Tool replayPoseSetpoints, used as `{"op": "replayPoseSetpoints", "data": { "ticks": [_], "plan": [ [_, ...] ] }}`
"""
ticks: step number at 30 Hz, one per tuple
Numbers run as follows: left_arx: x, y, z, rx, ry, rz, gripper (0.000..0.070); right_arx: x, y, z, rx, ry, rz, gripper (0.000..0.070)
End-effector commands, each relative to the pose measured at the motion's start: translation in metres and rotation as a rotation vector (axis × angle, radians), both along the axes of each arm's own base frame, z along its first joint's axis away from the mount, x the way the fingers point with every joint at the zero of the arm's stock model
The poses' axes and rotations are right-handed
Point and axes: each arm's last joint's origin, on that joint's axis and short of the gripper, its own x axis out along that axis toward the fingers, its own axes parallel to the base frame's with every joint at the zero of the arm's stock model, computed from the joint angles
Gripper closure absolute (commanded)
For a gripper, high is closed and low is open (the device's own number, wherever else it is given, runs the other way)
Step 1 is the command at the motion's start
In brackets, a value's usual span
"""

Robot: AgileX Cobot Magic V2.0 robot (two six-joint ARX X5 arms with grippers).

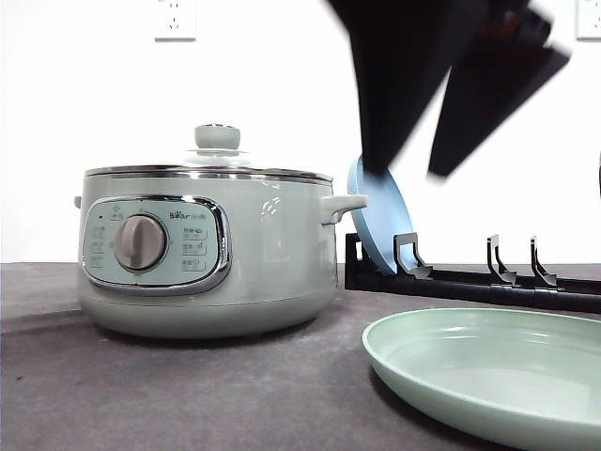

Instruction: Transfer potato from steamer to green plate

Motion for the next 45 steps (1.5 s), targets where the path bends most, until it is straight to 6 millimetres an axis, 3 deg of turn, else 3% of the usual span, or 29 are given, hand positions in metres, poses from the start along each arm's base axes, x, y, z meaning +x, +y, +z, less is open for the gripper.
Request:
{"op": "replayPoseSetpoints", "data": {
  "ticks": [1,7,13,17,28,33,45],
  "plan": [
    [0.001,-0.001,0.005,-0.007,-0.018,-0.011,0.0028,0.005,-0.009,0.015,0.053,-0.022,-0.006,0.0197],
    [0.0,-0.001,0.005,-0.005,-0.014,-0.011,0.0028,0.02,-0.07,0.051,0.244,-0.095,-0.116,0.0191],
    [0.0,-0.001,0.004,-0.004,-0.009,-0.011,0.0028,0.015,-0.119,0.075,0.395,-0.213,-0.181,0.0187],
    [0.0,-0.001,0.004,-0.003,-0.005,-0.011,0.0028,0.002,-0.14,0.083,0.447,-0.267,-0.192,0.0024],
    [0.0,-0.001,0.003,-0.003,0.005,-0.01,0.0034,-0.044,-0.16,0.076,0.502,-0.294,-0.205,0.0],
    [0.003,-0.002,0.001,0.008,0.04,-0.009,0.0118,-0.06,-0.165,0.078,0.532,-0.325,-0.213,0.0],
    [0.038,-0.017,0.028,0.18,0.093,0.02,0.0116,-0.066,-0.166,0.08,0.547,-0.344,-0.213,0.0]
  ]
}}
